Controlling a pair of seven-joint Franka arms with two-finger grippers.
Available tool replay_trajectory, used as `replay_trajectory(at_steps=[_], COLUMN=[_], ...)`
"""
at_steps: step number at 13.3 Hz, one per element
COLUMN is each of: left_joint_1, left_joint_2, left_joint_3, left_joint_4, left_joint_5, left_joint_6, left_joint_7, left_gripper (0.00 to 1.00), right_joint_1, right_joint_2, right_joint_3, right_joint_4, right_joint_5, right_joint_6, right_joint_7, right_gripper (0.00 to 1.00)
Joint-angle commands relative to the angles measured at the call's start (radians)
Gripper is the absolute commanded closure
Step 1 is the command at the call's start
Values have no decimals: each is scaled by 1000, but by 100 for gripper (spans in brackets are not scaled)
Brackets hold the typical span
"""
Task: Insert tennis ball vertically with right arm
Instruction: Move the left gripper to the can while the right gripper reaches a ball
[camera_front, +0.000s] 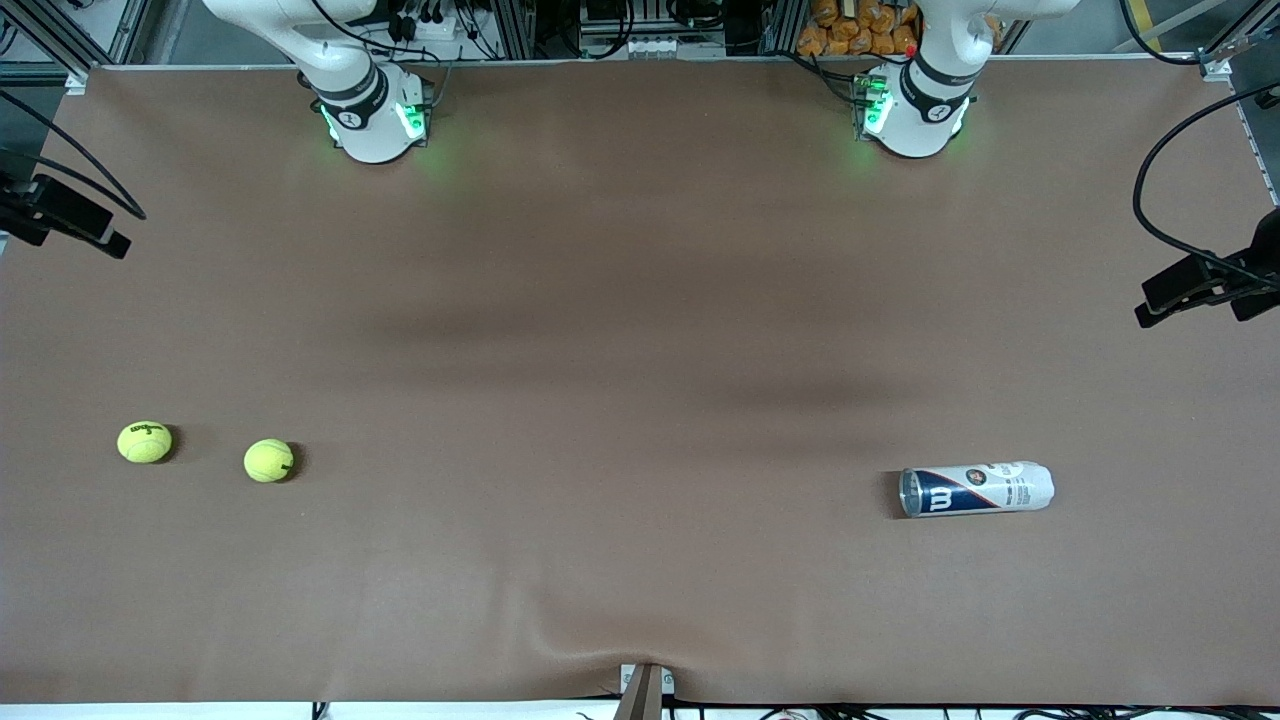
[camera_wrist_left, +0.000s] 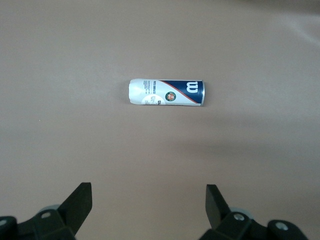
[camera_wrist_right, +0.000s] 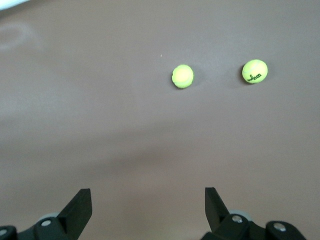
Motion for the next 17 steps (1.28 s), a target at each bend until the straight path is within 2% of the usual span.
replay_trajectory(at_steps=[1,12,17], left_joint_1=[-4,-1,-17], left_joint_2=[-5,49,67], left_joint_3=[15,15,14], left_joint_4=[-3,-10,-55], left_joint_5=[-18,-33,-35], left_joint_6=[10,10,-25], left_joint_7=[39,79,281], left_gripper=[0,0,0], right_joint_1=[3,11,9], right_joint_2=[-28,-20,-17], right_joint_3=[12,9,9], right_joint_4=[-10,-8,-5], right_joint_5=[-16,-20,-17], right_joint_6=[-41,-6,-1], right_joint_7=[-6,-8,-8], right_gripper=[0,0,0])
